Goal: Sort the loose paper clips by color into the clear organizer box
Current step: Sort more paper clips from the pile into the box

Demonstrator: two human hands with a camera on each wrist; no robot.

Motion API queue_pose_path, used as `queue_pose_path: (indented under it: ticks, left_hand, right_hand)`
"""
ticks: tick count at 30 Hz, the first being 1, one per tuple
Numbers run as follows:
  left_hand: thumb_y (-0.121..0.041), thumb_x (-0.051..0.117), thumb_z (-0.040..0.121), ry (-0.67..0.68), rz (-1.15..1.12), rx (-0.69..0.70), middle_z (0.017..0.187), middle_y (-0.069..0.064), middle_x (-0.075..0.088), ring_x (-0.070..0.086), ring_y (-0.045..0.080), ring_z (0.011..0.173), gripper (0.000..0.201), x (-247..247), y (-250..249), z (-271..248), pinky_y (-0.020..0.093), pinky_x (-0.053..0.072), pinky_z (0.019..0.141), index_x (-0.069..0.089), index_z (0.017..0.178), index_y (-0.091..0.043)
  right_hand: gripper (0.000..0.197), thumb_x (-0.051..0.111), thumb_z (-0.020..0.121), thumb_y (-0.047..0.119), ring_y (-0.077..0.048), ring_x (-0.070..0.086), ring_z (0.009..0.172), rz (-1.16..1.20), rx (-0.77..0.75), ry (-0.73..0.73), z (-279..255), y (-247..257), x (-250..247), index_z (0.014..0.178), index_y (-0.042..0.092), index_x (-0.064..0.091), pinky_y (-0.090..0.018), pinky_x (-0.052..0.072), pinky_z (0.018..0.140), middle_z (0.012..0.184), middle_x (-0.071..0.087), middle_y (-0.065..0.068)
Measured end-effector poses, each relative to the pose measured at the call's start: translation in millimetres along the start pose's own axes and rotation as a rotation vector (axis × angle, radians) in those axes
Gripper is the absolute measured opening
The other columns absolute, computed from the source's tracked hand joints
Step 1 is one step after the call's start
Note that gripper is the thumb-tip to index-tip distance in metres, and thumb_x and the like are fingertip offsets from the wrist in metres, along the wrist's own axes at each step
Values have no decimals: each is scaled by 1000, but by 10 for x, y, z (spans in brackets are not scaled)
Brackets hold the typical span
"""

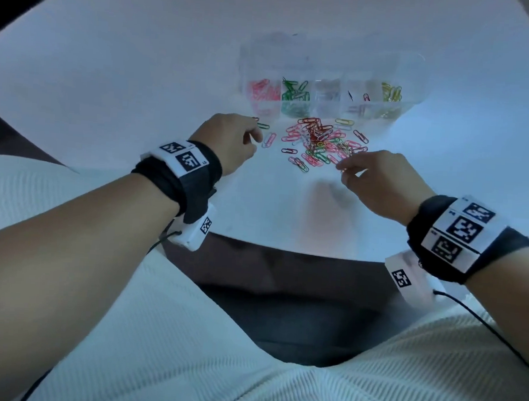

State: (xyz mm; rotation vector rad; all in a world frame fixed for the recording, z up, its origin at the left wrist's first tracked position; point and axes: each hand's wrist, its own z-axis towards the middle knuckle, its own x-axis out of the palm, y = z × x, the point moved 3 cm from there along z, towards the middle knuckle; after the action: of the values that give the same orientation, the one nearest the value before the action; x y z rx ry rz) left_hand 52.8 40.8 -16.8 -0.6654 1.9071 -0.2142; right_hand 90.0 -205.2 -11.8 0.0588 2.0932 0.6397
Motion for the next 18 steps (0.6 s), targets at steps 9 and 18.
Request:
queue_pose_path:
  ticks: [9,18]
  left_hand:
    - [-11,47,92,87,293,85,114,9,49,52,31,103,30,183,-92,199,38,46,82,52,121,-13]
    - [-6,51,90,27,284,104,115,14,54,56,33,101,22,195,-124,283,32,40,77,68,103,-9]
  right_hand:
    - [43,46,90,14,-32,60,106,-168,-63,-30,258,4,227,126,30,64,-31,46,79,118,66,-10]
    - [13,67,86,27,-31,60,78,-254,-55,-134,368,-24,179,89,21,78,-28,38,61,89,68,-7]
